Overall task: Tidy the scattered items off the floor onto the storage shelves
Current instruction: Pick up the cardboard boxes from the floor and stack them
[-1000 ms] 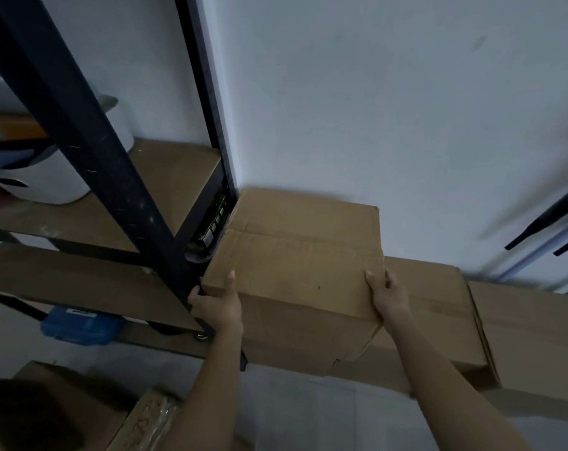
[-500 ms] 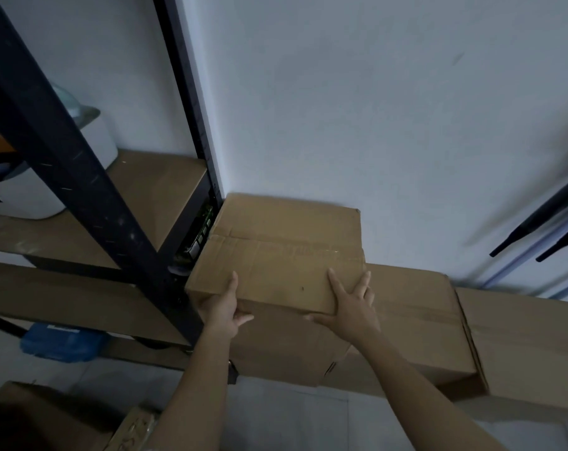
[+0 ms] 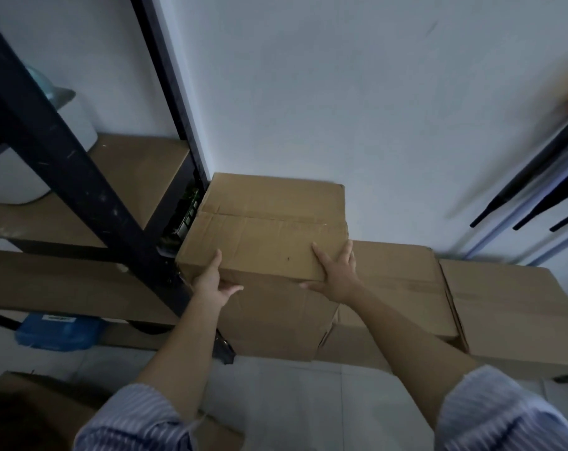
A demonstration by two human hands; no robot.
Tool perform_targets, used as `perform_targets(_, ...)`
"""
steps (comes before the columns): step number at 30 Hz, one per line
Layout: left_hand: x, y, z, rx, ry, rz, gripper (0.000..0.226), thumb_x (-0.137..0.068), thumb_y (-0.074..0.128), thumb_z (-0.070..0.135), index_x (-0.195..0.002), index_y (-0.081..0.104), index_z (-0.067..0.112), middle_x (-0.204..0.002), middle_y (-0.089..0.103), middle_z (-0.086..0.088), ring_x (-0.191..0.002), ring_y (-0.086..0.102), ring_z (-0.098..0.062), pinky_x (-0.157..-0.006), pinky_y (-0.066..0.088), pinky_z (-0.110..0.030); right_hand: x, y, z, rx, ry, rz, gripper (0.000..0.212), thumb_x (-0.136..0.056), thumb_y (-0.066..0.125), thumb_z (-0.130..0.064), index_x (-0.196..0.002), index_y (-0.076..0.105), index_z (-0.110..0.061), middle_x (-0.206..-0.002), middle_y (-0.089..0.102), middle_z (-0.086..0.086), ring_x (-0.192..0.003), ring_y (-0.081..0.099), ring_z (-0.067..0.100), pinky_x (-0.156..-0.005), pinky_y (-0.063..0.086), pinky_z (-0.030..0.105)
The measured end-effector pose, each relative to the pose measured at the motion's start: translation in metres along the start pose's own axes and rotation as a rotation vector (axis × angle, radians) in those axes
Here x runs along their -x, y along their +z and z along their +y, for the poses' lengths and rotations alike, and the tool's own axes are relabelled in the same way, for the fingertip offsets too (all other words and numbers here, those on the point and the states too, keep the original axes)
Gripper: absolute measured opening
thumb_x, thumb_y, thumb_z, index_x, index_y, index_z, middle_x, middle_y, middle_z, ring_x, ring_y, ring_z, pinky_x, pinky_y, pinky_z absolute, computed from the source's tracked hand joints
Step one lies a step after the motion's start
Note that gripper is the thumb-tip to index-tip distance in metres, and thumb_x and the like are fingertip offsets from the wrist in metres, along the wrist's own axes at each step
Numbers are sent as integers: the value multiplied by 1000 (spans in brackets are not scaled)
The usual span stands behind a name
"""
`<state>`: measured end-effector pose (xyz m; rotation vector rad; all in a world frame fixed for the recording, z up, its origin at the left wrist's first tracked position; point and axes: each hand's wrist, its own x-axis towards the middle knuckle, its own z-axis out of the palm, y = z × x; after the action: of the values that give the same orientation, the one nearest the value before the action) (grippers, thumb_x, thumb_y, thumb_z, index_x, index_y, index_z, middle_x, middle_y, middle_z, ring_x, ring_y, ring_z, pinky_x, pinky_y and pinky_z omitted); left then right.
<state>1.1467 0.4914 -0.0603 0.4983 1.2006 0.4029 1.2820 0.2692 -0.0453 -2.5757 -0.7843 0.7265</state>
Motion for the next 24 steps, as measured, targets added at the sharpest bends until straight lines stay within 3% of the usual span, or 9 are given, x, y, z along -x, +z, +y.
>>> perform_targets(3, 20, -8, -16, 20, 30, 2, 73, -90, 68, 30, -150, 29, 18, -150, 35, -13, -137, 36, -37, -105, 43, -56, 8, -6, 8, -60, -7, 49, 103, -82, 68, -56, -156, 0, -33, -157, -29, 18, -144, -23, 42, -118, -3, 56)
perform_targets(7, 53, -15, -43, -163, 85, -51, 64, -93, 65, 23, -149, 34, 15, -150, 37, -10, -135, 39, -31, -106, 44, -45, 33, 1, 9, -33, -20, 229, 76, -93, 62, -33, -155, 19, -24, -164, -7, 10, -149, -12, 36, -119, 2, 57)
perform_targets(10, 81, -20, -59, -306, 167, -88, 58, -93, 65, 21, -145, 40, 13, -146, 43, -10, -130, 46, -28, -105, 45, -43, 60, 12, 4, -58, -99, 294, 61, -96, 56, -29, -151, 29, -21, -164, 5, 9, -150, -7, 32, -121, 5, 53)
perform_targets(14, 126, -32, -79, -451, 346, -114, 52, -95, 63, 23, -142, 45, 12, -142, 49, -7, -128, 49, -25, -106, 44, -40, 102, 21, 1, -23, -253, 283, 54, -98, 53, -25, -148, 36, -16, -160, 22, 10, -151, 4, 30, -122, 11, 46)
perform_targets(18, 178, -49, -105, -534, 474, -123, 43, -94, 63, 22, -135, 53, 13, -133, 58, -6, -121, 55, -22, -107, 43, -40, 157, 20, 6, -73, -405, 251, 48, -95, 55, -16, -142, 46, -9, -143, 50, 11, -140, 36, 29, -115, 26, 33)
perform_targets(24, 254, -96, -176, -546, 591, -28, 38, -95, 62, 17, -131, 56, 6, -124, 61, -2, -111, 58, -17, -92, 44, -25, 247, 20, 31, -77, -540, 212, 44, -98, 52, -16, -140, 47, -5, -140, 54, 13, -131, 47, 26, -108, 32, 26)
